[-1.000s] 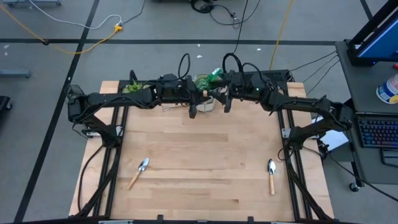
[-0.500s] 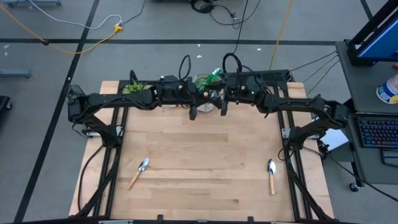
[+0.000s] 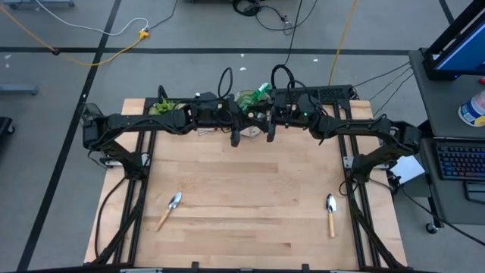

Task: Pick & Place Garden tools in Gardening bag
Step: Put the brown hand rake into the green gardening bag

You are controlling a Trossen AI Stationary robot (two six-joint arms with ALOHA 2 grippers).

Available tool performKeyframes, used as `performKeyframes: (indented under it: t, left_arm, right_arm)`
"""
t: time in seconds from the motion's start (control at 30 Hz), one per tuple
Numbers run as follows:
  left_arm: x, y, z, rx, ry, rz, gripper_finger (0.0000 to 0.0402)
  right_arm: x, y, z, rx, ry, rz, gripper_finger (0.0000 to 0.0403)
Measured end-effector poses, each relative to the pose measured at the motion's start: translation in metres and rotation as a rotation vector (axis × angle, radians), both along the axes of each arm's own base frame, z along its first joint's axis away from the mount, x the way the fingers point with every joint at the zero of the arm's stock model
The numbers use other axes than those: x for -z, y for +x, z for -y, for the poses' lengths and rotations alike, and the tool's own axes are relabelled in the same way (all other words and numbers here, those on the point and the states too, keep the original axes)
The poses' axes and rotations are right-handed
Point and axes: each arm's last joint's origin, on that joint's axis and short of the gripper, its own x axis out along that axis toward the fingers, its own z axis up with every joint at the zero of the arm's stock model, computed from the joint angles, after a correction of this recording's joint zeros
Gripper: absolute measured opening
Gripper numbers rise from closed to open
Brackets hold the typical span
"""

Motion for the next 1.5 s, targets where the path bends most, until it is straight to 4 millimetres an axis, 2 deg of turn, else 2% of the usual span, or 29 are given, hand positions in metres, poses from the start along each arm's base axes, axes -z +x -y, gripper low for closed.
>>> performKeyframes:
  t: [0.23,0.47,0.8,0.87,1.07,1.2,1.33,1.5]
  left_arm:
    - [0.0,0.0,0.0,0.001,0.0,0.0,0.0066]
    - [0.0,0.0,0.0,-0.002,-0.024,0.001,0.0066]
    - [0.0,0.0,0.0,-0.003,-0.027,0.0,0.0067]
    - [0.0,0.0,-0.001,-0.017,-0.017,-0.002,0.0085]
    - [0.002,-0.001,-0.004,-0.126,0.012,-0.02,0.0192]
    - [0.004,-0.008,-0.004,-0.18,0.018,-0.105,0.0244]
    - [0.006,-0.024,-0.002,-0.281,0.045,-0.259,0.0278]
    - [0.002,-0.051,-0.004,-0.407,0.044,-0.402,0.0294]
  right_arm:
    - [-0.001,0.001,-0.004,-0.013,-0.003,0.007,0.0159]
    - [-0.001,0.002,-0.007,-0.022,-0.013,0.009,0.0068]
    - [-0.001,0.002,-0.007,-0.021,-0.01,0.007,0.0062]
    - [0.0,0.002,-0.007,-0.018,0.001,0.006,0.0062]
    - [0.004,0.002,-0.002,0.054,0.032,-0.033,0.0062]
    - [0.008,0.0,0.003,0.078,0.042,-0.06,0.0062]
    - [0.007,-0.004,0.012,0.169,0.043,-0.067,0.0062]
    - [0.006,-0.011,0.029,0.355,0.018,-0.056,0.0062]
